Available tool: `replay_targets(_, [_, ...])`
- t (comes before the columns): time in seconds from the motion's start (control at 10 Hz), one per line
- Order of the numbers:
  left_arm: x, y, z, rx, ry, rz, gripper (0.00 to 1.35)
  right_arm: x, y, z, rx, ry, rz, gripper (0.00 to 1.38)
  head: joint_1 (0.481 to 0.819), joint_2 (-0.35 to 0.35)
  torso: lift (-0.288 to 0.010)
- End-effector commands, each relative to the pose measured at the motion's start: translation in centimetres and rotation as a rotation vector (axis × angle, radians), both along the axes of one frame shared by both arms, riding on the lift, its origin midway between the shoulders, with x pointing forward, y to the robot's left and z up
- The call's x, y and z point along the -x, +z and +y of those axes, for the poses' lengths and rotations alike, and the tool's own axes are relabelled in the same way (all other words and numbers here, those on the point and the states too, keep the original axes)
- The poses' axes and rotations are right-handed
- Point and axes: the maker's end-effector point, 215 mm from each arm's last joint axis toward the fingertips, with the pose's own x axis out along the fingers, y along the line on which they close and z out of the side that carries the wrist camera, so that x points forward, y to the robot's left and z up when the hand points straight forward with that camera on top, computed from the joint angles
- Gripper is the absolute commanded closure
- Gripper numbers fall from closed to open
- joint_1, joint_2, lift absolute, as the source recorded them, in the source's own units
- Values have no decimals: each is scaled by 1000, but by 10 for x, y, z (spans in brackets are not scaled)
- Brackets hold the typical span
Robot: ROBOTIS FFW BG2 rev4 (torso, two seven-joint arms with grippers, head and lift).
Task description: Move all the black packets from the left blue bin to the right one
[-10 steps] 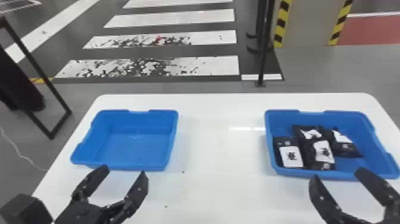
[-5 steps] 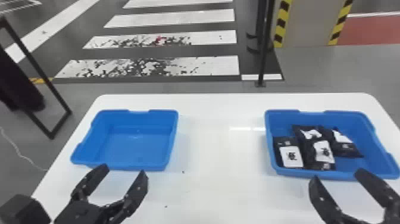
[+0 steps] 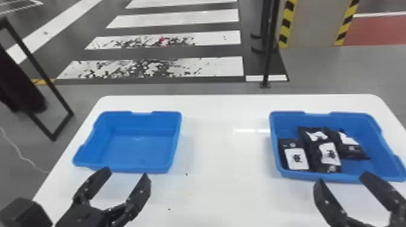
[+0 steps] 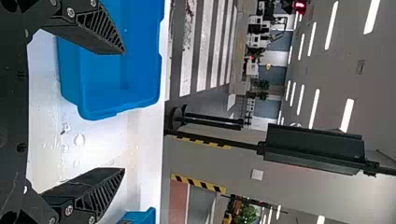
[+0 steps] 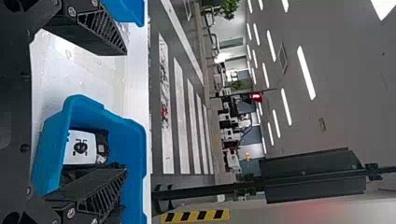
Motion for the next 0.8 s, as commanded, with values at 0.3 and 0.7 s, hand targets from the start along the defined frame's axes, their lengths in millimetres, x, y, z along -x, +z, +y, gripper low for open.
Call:
replay_targets(0.3, [0,1,-1,5,1,-3,150,0,1,1,-2,1,-2,130,695,138,-140])
replay_targets(0.7, [0,1,0,3,3,-3,150,0,1,1,-2,1,-2,130,695,139,-140])
